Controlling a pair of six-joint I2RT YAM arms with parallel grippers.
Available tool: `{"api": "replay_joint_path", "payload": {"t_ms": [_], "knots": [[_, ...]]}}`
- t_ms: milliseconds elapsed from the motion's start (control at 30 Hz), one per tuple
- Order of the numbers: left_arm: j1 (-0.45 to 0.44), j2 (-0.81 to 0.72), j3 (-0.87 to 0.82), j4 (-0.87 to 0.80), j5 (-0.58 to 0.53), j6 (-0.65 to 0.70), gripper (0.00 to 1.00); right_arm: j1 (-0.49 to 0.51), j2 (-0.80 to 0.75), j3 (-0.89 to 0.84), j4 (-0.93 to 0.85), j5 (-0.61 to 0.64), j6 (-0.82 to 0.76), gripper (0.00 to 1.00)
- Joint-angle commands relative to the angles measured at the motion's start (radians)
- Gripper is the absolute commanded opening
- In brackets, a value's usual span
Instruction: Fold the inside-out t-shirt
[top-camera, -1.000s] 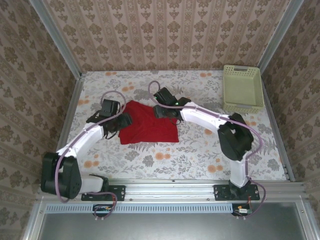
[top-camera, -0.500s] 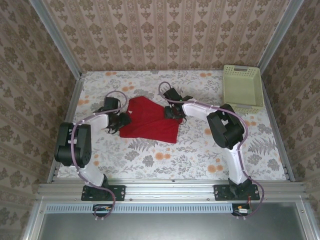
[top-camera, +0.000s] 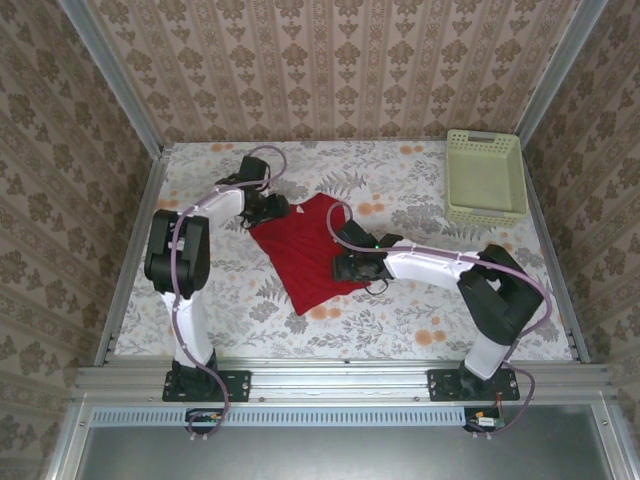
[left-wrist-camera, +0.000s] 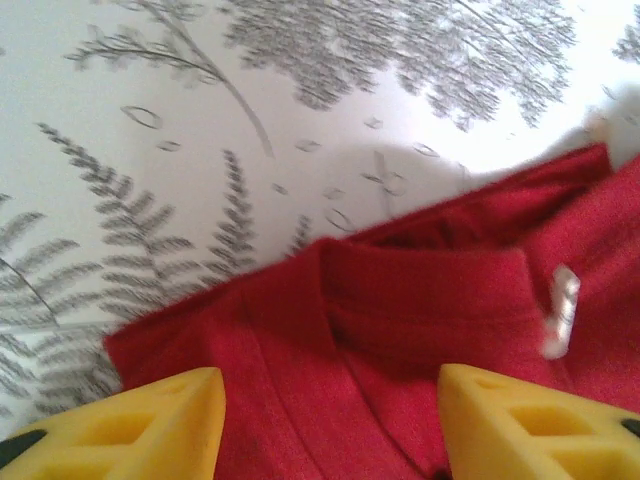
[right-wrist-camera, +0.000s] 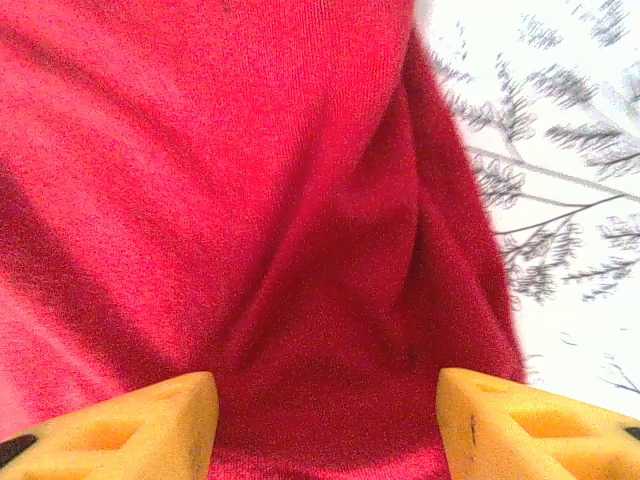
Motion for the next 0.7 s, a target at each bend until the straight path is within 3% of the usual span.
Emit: {"api": "replay_joint_path", "payload": {"t_ms": [0, 133, 267, 433, 667], "knots": [[-0.005, -0.156, -0.051, -0.12, -0.089, -0.025, 0.66, -0.045, -0.045, 0.046, -0.059, 0.086, -0.043, 0.63], [0.001, -0.34, -0.257, -0.053, -0.153, -0.109, 0.73, -0.12, 0.07, 0.192, -0.078, 0.054, -0.126, 0.66], [0.03, -0.385, -0.39, 0.042, -0.084, -0.164, 0.71, -0.183, 0.228, 0.358, -0.09, -0.019, -0.171, 0.67], [0.054, -0.308, -0.425, 0.138, -0.003, -0.185, 0.68, -0.224, 0.408, 0.555, -0.146, -0.04, -0.212, 0.72], [0.037, -0.159, -0.401, 0.298, 0.111, -0.193, 0.63, -0.228, 0.556, 0.657, -0.112, -0.179, -0.23, 0.75]]}}
